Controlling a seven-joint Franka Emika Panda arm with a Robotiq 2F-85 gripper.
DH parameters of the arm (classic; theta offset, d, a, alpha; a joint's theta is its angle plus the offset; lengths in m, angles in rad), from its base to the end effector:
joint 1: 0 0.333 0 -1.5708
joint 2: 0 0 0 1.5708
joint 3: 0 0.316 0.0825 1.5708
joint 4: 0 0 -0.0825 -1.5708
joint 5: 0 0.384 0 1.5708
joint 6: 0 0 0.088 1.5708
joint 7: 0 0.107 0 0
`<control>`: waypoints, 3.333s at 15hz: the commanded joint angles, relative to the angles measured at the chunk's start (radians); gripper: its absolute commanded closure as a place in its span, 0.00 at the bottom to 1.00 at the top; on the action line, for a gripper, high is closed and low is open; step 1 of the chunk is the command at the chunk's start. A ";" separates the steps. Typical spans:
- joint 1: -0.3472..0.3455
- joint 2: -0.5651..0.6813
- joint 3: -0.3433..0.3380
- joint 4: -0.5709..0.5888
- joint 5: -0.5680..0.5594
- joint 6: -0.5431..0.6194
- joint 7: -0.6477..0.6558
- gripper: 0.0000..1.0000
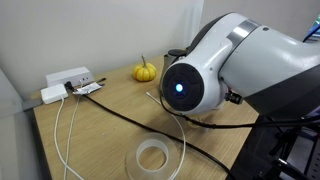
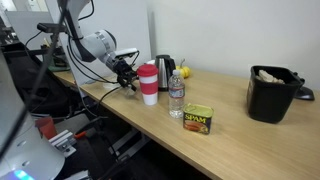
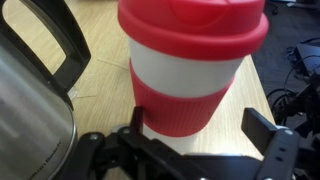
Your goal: Move the pink and white coffee cup to the right side of the table
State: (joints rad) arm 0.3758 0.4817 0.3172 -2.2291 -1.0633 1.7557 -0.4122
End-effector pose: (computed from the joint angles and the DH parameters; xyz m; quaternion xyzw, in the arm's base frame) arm 0.3980 0.2433 0.1460 0.5143 0.6947 -0.3196 0.3884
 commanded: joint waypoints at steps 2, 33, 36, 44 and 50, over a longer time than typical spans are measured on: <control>-0.021 0.022 0.006 0.014 -0.049 0.021 0.006 0.00; -0.085 0.028 -0.047 -0.080 -0.294 -0.018 0.064 0.28; -0.088 0.018 -0.041 -0.077 -0.279 -0.013 0.071 0.33; -0.081 -0.071 -0.024 -0.103 -0.264 -0.044 0.055 0.33; -0.085 -0.187 -0.019 -0.151 -0.247 -0.107 -0.029 0.33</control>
State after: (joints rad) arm 0.3097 0.3612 0.2792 -2.3366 -1.3270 1.6679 -0.3882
